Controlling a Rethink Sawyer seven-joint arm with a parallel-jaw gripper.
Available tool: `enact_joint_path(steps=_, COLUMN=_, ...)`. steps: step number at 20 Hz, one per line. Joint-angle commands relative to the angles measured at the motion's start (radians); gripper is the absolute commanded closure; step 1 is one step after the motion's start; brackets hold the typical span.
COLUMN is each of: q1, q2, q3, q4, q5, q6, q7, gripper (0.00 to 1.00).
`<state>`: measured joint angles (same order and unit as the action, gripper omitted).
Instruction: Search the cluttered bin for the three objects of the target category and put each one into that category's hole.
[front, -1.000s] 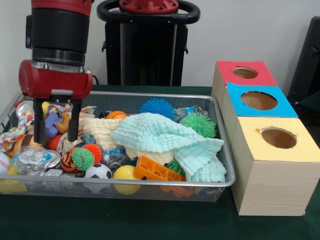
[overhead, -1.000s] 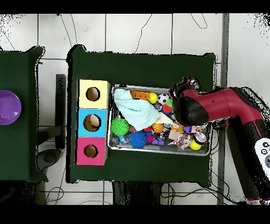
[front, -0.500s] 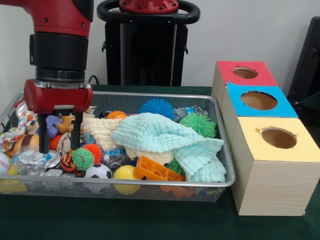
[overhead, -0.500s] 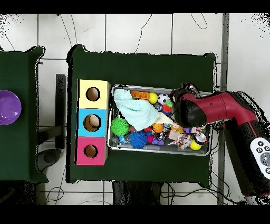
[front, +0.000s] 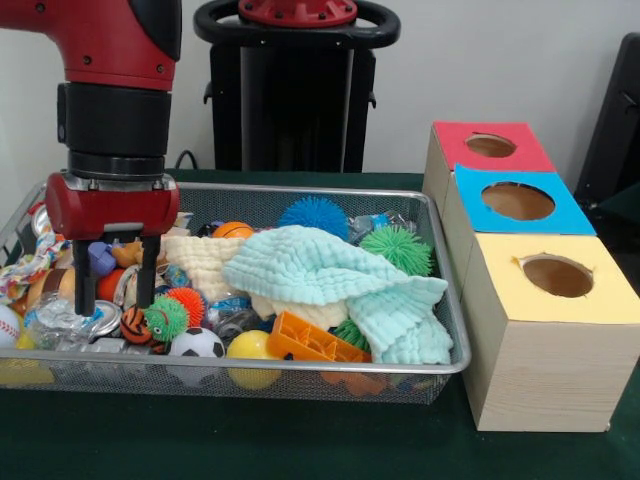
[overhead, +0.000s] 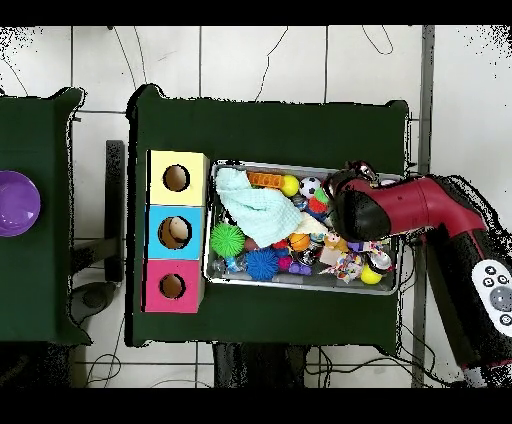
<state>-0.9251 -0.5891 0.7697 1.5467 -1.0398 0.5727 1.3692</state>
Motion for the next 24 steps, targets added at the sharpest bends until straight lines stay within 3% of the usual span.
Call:
enact_joint_path(steps=1, q1=0.033, q2=0.032, q3=-0.07, q4=-0.049, q5=-0.081, q6=0.007, q7=-0.149, gripper=0.0)
enact_joint_path(steps=9, q1=0.052, q2=0.01, q3=-0.085, q4=-0.026, q5=-0.119, q6=-0.029, q7=-0.131, gripper=0.0)
enact_joint_path(steps=24, q1=0.098, q2=-0.103, q3=-0.135, q4=0.076, q5=-0.196, q6=-0.115, q7=-0.069, gripper=0.0)
